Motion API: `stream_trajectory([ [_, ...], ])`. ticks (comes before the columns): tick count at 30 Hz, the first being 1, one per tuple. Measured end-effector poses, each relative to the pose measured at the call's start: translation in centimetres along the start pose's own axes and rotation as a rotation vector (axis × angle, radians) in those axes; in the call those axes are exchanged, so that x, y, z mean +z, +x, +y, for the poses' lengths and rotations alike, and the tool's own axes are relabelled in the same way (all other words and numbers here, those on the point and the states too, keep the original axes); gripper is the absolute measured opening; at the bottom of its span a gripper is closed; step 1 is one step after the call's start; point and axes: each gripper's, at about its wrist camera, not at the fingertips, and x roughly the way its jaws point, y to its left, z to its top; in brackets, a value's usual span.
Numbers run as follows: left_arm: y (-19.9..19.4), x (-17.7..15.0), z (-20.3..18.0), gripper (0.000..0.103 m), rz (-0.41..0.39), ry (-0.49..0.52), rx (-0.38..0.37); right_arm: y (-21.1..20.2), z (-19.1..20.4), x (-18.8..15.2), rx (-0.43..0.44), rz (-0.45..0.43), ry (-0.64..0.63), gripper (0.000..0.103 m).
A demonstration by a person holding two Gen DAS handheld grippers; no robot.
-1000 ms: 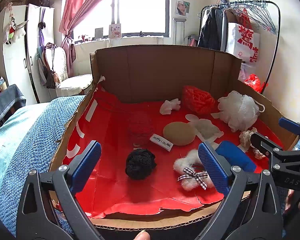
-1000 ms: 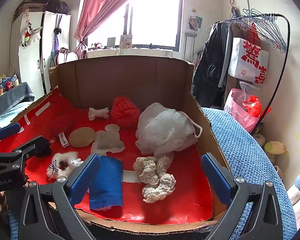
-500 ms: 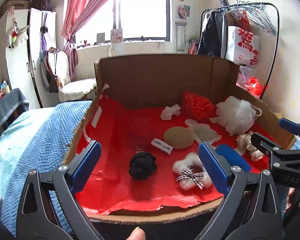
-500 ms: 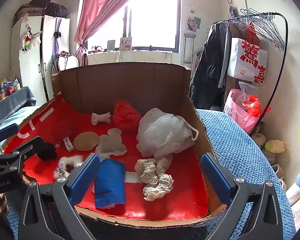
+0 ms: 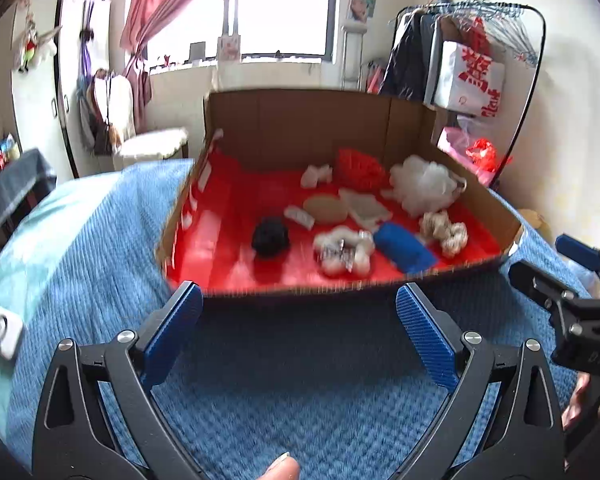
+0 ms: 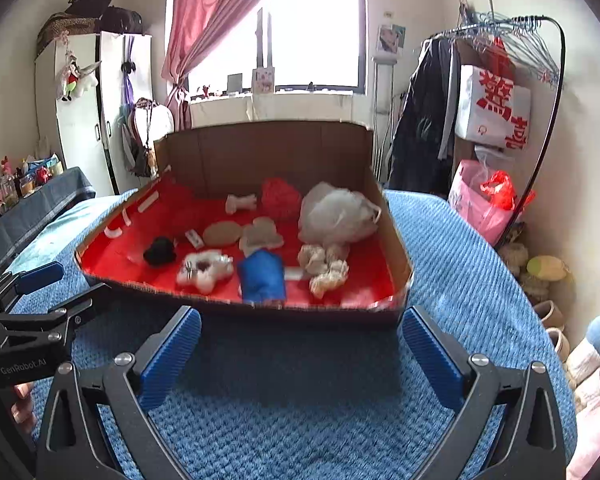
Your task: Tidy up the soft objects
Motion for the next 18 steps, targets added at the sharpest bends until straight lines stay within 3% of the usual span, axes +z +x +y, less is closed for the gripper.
stream_trajectory([
  [7,2.1,-4.3,0.0,0.099,0.141,-0.025,0.001,2.9,0.0,-3.1,-0.036,0.141,-0.004,0.103],
  [18,4.9,-5.9,-0.1,0.100,0.265,-0.038,0.041,5.4,-1.0,-4.5,-0.081,0.248,0.020,0.103],
])
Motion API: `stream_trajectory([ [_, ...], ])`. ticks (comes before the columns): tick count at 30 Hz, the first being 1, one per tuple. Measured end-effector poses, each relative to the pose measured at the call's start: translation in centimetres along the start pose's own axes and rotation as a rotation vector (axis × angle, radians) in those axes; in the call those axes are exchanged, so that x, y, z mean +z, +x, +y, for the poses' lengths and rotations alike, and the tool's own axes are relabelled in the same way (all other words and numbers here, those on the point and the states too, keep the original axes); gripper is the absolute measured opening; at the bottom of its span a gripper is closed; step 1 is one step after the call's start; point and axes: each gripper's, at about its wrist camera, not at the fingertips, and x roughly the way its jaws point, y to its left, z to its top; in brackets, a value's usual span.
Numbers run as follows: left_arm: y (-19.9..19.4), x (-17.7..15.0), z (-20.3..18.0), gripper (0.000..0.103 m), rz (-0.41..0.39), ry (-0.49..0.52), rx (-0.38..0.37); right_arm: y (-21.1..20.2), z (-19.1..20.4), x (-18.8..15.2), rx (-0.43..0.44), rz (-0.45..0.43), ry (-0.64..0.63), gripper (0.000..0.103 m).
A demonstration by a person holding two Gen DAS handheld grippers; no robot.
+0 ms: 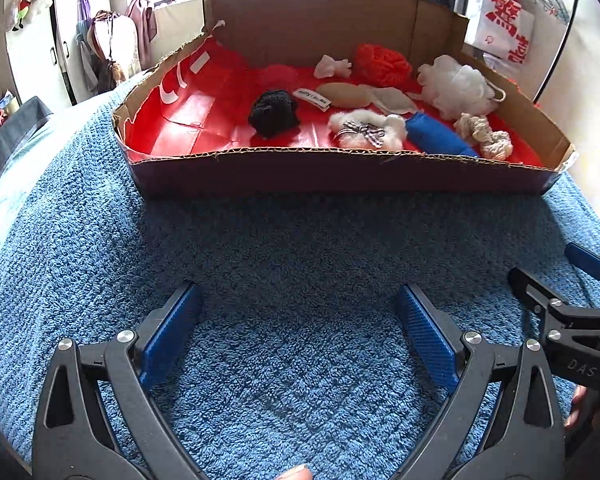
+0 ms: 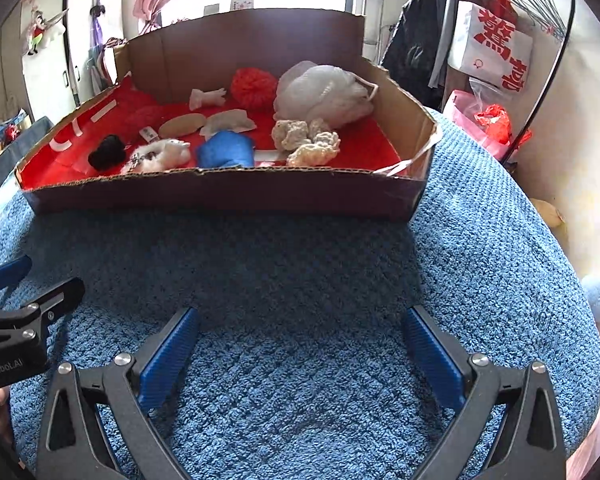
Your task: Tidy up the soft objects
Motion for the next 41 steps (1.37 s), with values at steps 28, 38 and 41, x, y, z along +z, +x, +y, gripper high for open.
stream_trajectory([
  [28,1.06,0.04,-0.32,0.103,0.033,0.016,0.028,0.67,-1.01,0.43,0.030,0.032,0.038,0.103],
  [38,1.03,0.12,-0.28,0.103,0.033,0.015,0.027,0.70,-1.05,0.44,0.030,0.032,0.038,0.103],
  [41,1.03,0.11,-0.32,0.103,0.033,0.015,0.027,0.71,-1.07,0.45,0.031,0.032,0.038,0.103],
])
